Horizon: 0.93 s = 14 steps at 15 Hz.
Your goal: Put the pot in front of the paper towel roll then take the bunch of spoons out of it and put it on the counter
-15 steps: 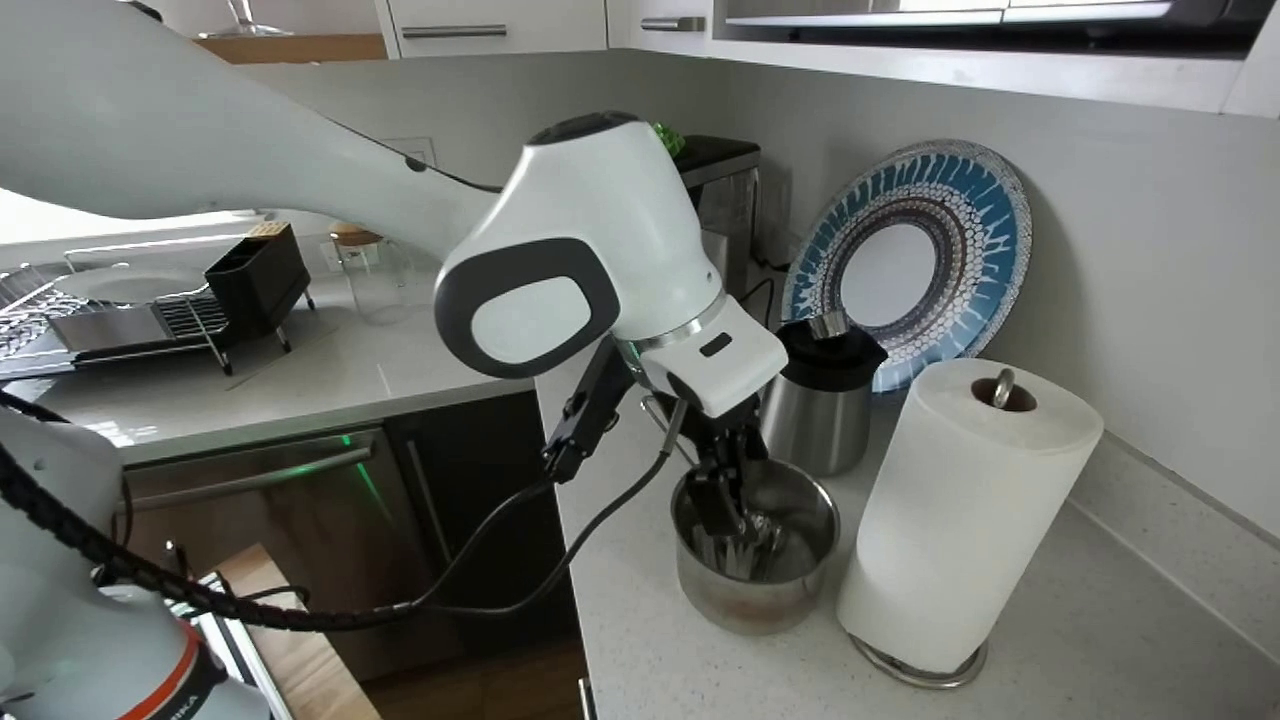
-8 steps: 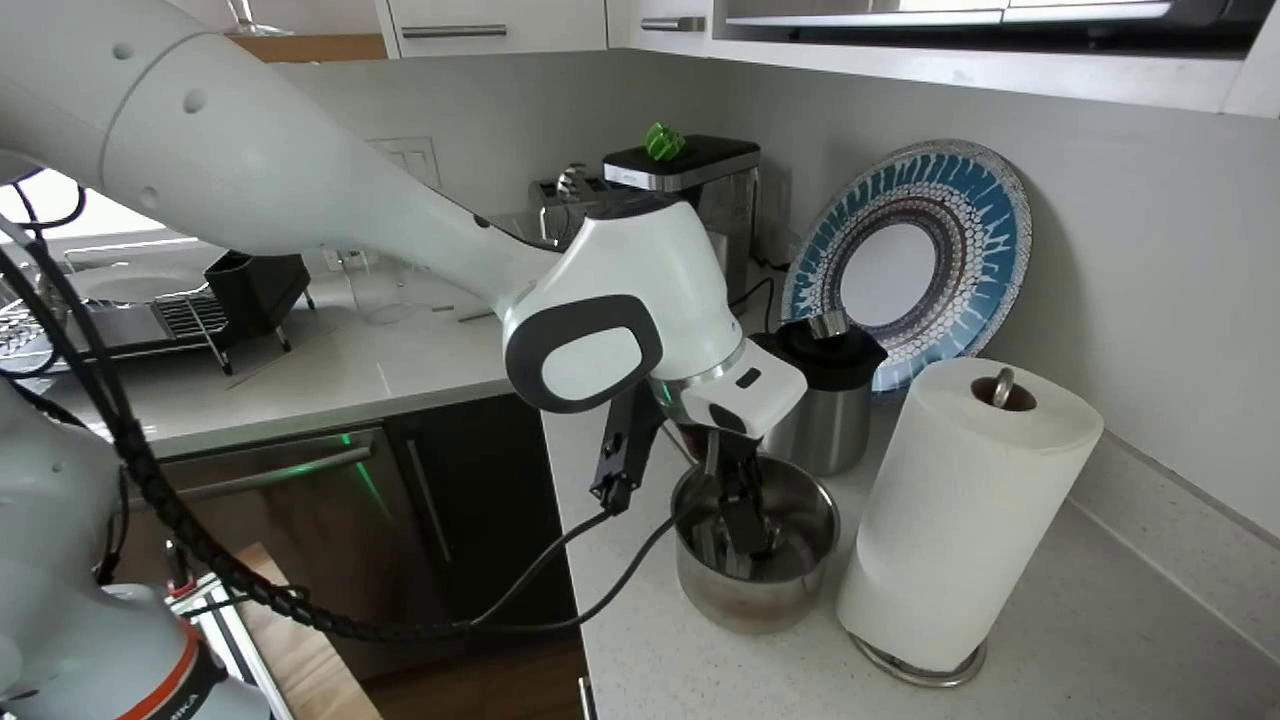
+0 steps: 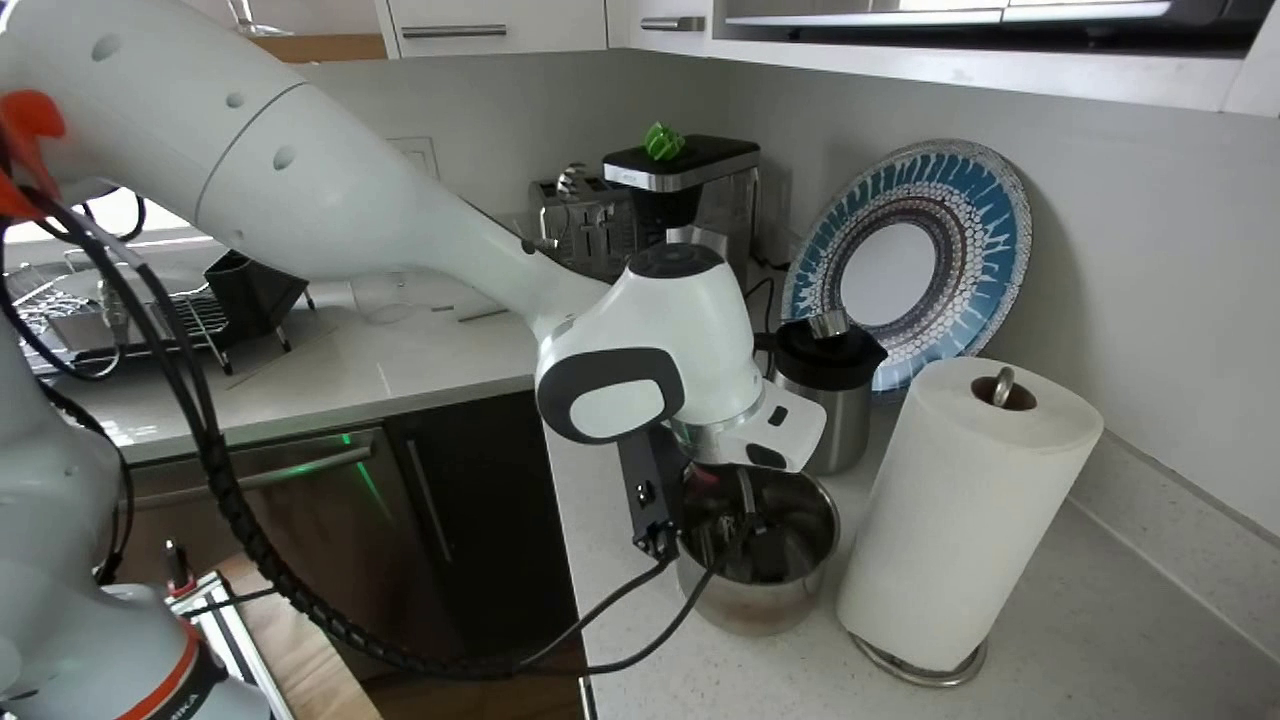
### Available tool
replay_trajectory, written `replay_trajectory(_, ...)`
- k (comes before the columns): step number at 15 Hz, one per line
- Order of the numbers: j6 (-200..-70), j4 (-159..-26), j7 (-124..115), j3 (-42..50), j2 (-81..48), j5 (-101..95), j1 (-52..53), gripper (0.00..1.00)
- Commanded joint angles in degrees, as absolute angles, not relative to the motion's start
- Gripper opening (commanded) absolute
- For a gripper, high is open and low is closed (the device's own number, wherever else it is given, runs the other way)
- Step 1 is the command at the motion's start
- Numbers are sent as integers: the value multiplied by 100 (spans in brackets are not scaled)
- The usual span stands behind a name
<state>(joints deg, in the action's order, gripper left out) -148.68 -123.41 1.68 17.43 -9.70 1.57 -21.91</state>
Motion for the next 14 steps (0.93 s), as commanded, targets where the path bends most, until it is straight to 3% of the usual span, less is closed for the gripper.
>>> replay_trajectory(1, -14557, -12063, 1149, 1552, -1374, 1103, -2390, 100)
replay_trajectory(5, -14031, -11725, 1045, 1619, -1727, 1044, -2368, 100)
replay_trajectory(6, -13927, -11621, 1010, 1625, -1799, 1023, -2374, 75)
replay_trajectory(8, -13735, -11449, 944, 1643, -1901, 991, -2379, 66)
replay_trajectory(14, -13279, -11045, 694, 1689, -2026, 920, -2378, 21)
